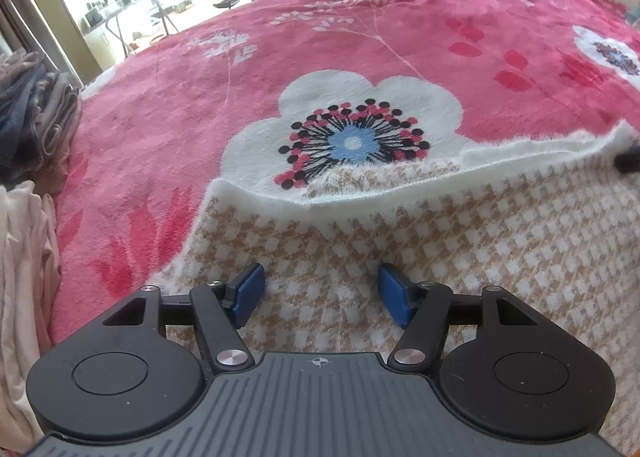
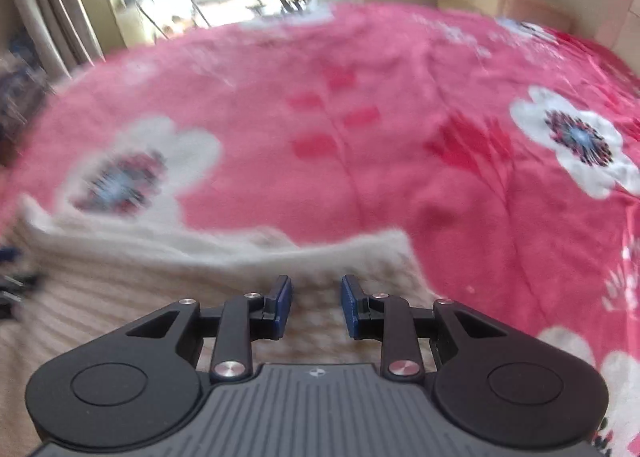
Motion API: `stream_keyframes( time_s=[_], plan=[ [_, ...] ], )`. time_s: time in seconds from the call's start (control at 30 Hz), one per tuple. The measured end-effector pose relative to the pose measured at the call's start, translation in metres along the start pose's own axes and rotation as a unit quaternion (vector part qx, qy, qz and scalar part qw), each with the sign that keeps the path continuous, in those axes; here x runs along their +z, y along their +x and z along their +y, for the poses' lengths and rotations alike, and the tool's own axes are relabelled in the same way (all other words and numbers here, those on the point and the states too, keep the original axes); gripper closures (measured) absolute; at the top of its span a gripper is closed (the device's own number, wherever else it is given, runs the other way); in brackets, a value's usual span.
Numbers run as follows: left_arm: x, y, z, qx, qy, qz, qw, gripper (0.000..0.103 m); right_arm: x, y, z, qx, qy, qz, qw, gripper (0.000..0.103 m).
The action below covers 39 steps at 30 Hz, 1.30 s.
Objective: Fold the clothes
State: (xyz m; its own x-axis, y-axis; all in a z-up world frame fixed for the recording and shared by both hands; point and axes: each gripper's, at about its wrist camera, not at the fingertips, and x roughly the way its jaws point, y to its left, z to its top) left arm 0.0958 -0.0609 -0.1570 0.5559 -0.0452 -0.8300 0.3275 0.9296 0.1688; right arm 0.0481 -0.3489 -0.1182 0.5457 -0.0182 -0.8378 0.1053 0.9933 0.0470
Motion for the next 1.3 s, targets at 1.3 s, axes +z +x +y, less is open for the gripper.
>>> stream_keyframes(
  time_s=[1.3],
  plan=[
    [-0.026,-0.038,0.031,-0.012,0.004,-0.044,0.999,0.04,-0.042,-0.077,0.111,0.141,-0.106,-0.03,0.984,0.075]
  ],
)
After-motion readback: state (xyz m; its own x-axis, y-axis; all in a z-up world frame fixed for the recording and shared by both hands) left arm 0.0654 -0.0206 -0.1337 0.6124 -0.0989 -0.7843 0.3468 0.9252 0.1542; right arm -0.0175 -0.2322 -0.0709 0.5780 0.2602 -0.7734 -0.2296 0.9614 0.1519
